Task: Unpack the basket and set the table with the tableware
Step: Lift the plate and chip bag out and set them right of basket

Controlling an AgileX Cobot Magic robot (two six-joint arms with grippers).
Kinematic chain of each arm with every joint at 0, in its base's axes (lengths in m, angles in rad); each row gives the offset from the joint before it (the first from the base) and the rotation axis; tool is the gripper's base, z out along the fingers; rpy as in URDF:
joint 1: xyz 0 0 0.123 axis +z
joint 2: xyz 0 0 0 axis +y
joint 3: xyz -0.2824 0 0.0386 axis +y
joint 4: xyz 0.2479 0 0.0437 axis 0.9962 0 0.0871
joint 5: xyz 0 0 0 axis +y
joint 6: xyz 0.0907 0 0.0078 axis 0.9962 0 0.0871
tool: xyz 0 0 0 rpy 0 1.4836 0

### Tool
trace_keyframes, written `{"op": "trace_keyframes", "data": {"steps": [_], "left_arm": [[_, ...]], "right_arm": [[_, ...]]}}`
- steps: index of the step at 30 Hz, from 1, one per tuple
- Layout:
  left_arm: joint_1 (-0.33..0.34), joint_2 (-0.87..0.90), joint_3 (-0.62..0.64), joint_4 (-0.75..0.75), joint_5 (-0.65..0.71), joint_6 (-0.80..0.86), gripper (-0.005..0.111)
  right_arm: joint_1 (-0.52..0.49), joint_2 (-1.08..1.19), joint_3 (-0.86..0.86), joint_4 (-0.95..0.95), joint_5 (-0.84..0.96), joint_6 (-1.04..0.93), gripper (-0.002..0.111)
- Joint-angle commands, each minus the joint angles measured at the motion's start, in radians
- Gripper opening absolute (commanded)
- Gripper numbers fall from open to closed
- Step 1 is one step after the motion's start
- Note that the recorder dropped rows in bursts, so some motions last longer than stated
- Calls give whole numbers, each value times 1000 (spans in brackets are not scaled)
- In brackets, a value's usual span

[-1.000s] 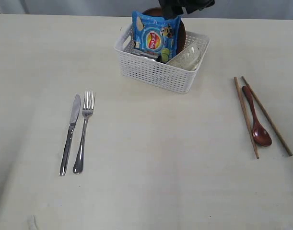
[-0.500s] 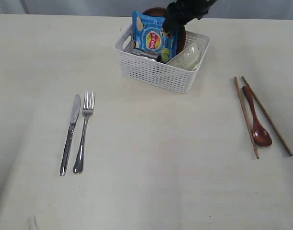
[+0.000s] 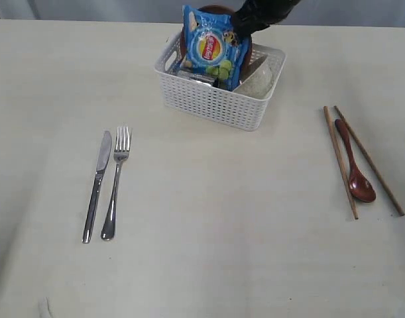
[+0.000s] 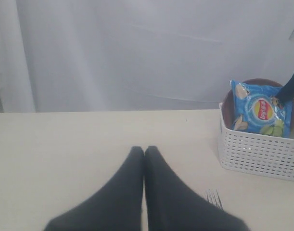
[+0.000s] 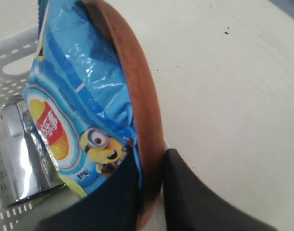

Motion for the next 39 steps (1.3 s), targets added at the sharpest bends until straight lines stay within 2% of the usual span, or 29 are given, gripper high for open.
{"op": "trace_keyframes", "data": {"steps": [1,9,15,22,26,32,39], "left_arm": [[-2,-4,3,-7,-8,1,0],[-2,-4,3,-7,-8,1,0],[-2,-4,3,-7,-8,1,0],[-2,-4,3,-7,-8,1,0],[-2,-4,3,-7,-8,1,0],[-2,-4,3,-7,-8,1,0],[-2,-4,3,-7,-6,1,0]], "right_arm": [[-2,-84,-7,21,-19,-6,0],[-19,-173,-7,-7,-53,28,0],[-120,-201,-7,-103,-24,243,0],[-350,-170,-5,68,111,336,0],[-432,-137,51,164,133,336,0],[-479,-49,140,212,129,338,0],[-486,62,145,266,127,338,0]]}}
